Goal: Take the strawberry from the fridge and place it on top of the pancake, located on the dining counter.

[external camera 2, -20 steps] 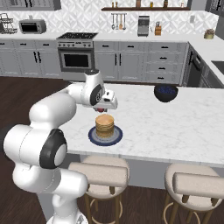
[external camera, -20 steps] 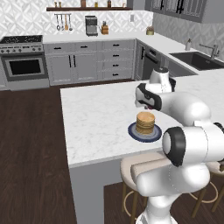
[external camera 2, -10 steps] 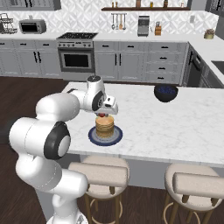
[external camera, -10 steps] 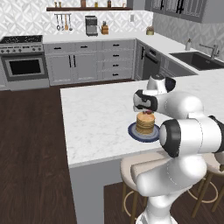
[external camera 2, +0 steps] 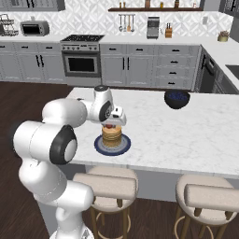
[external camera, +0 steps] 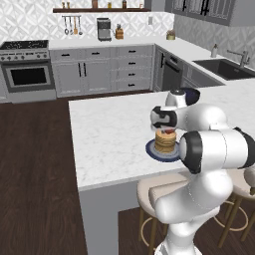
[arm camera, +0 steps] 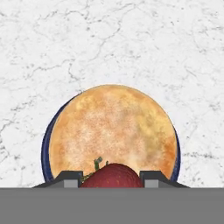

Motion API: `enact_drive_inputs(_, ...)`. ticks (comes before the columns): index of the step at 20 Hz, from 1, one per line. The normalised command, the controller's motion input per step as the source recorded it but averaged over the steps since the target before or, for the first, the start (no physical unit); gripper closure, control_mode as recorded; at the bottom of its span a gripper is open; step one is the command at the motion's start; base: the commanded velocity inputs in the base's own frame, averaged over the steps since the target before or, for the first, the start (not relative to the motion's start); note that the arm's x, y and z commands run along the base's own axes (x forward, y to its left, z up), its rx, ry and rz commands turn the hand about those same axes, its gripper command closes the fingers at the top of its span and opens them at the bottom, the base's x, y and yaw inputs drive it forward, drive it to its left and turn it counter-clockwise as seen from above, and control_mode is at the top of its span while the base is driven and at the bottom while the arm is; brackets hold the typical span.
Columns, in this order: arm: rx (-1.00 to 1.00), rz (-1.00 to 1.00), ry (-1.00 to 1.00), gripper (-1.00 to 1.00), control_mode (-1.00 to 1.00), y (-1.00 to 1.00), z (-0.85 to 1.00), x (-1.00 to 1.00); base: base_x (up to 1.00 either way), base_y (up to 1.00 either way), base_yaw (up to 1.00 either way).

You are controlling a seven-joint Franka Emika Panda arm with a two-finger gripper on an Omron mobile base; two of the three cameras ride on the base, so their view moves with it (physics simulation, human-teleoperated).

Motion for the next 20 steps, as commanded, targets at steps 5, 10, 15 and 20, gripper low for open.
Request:
enact_drive_inputs(5,0.0,0.0,0.05,1.0,-1.0,-0.05,-0.16,0.13,0.0,0.0,0.0)
enact_drive_inputs(10,0.0,0.0,0.0,1.0,-1.0,-0.01,0.0,0.04,0.0,0.0,0.0)
enact_drive_inputs(15,0.0,0.0,0.0,1.0,-1.0,0.0,0.01,0.02,0.0,0.0,0.0)
enact_drive_inputs(20,0.0,0.0,0.0,1.0,-1.0,0.0,0.0,0.03,0.0,0.0,0.0)
